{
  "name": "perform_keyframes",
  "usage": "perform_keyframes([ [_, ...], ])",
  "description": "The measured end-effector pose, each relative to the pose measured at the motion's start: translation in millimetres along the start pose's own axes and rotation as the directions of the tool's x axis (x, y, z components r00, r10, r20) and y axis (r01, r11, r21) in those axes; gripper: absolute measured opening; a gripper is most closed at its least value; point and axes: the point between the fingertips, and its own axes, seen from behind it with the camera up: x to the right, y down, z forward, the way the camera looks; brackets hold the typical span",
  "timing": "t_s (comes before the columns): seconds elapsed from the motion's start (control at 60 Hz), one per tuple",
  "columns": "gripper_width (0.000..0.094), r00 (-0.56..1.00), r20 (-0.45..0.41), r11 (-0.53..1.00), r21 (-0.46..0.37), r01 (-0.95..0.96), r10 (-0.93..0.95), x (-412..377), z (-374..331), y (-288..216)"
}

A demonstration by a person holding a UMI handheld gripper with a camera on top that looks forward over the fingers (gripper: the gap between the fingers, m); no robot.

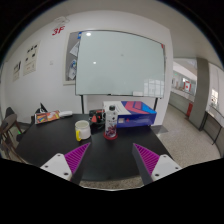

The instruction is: Pour water

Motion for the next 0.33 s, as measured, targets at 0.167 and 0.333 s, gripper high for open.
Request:
perform_keyframes([
  [0.167,0.0848,1.000,-0.021,1.000,0.014,0.011,-0.011,-1.2,-21.1,3.6],
  [0.333,0.0847,1.000,0.000,1.000,0.018,0.007,-0.007,-14.6,-27.1,5.2],
])
